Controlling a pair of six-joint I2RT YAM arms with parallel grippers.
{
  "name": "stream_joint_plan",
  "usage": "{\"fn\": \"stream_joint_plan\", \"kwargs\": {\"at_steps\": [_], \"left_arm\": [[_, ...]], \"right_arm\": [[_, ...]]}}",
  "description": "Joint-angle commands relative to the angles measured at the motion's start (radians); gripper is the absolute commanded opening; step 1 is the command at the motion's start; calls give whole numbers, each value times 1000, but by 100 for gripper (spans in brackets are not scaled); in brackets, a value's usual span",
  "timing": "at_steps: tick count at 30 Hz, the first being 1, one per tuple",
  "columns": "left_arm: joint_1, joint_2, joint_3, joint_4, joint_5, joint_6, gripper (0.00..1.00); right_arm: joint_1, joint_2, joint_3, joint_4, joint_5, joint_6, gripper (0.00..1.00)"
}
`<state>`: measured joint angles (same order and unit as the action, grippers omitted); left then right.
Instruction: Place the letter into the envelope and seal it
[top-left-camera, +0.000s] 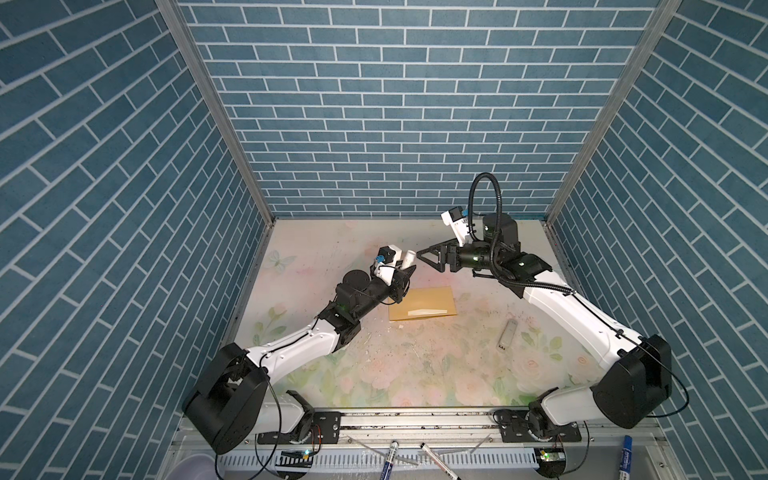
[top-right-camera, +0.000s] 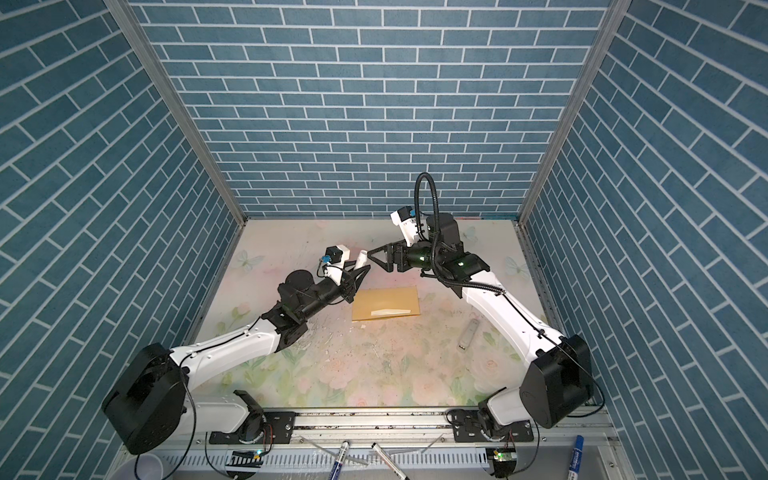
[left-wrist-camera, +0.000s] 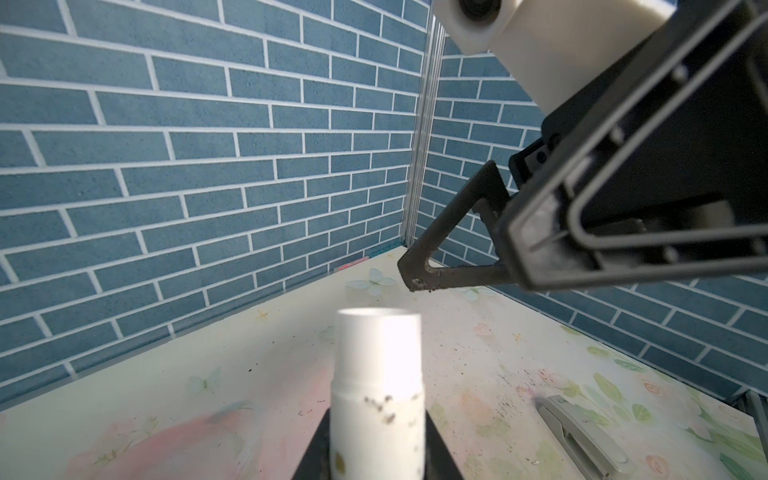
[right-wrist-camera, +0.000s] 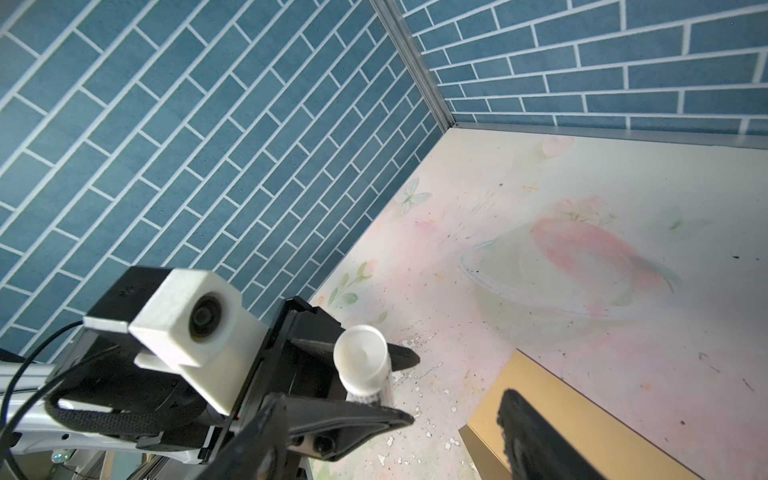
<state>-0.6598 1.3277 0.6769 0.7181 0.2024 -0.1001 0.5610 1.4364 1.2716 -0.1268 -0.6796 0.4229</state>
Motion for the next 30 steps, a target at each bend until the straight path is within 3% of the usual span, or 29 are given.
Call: {"fn": "stream_joint_plan", "kwargs": {"at_steps": [1, 12, 21, 24, 28, 30], "left_arm": [[-7, -14, -2, 48, 3, 4, 0], [-11, -7, 2, 44, 15, 7, 0], [-12, -10, 10, 8, 7, 15, 0], [-12, -2, 16, -5, 6, 11, 6], [-12, 2, 17, -31, 7, 4, 22], [-12, 2, 43, -55, 8, 3, 28]], "right_arm": [[20, 24, 71, 0, -25, 16, 79], [64, 102, 125, 39, -44, 38, 63], [82, 125, 130, 56, -63, 46, 20], [82, 122, 133, 36, -61, 29, 10], [82, 116, 148, -20, -44, -18, 0], [82, 112, 161, -66, -26, -55, 0]]}}
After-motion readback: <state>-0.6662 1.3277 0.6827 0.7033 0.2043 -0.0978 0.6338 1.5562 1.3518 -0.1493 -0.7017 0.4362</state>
